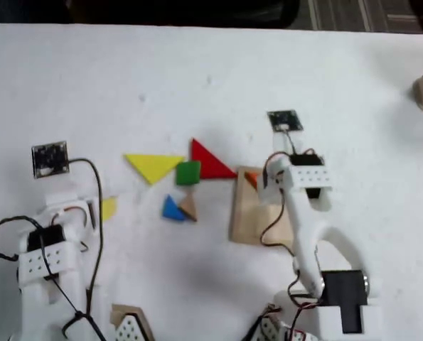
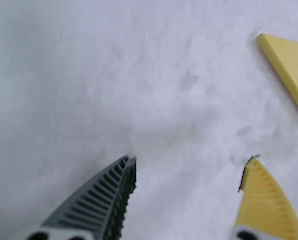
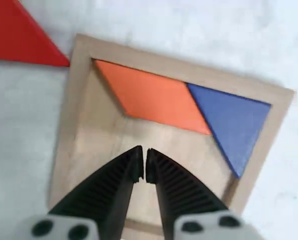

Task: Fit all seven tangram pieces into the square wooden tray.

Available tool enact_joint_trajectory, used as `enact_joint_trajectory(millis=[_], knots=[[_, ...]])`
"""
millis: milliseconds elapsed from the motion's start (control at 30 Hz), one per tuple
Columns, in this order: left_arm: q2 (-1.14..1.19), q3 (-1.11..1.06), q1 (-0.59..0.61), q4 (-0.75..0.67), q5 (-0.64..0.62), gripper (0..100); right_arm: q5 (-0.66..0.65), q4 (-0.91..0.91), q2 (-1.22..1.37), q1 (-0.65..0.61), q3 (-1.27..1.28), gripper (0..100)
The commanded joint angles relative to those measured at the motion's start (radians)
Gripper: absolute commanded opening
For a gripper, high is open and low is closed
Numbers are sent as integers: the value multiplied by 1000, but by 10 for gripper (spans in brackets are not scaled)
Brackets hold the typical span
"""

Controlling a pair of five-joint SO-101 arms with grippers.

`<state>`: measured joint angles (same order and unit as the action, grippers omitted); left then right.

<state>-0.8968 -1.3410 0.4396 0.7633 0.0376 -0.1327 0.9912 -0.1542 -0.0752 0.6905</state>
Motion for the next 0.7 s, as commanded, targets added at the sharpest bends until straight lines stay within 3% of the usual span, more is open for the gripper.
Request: enact_joint_trajectory(millis=[0, 167, 367, 667], knots=[[-22, 9, -10, -26, 8, 347, -28, -54, -47, 36, 23, 17], [-22, 9, -10, -26, 8, 347, -49, -183, -47, 36, 81, 17], [-22, 9, -10, -26, 8, 347, -49, -203, 24, 35, 29, 17], [-22, 9, -10, -26, 8, 347, -49, -31, 165, 35, -195, 17]])
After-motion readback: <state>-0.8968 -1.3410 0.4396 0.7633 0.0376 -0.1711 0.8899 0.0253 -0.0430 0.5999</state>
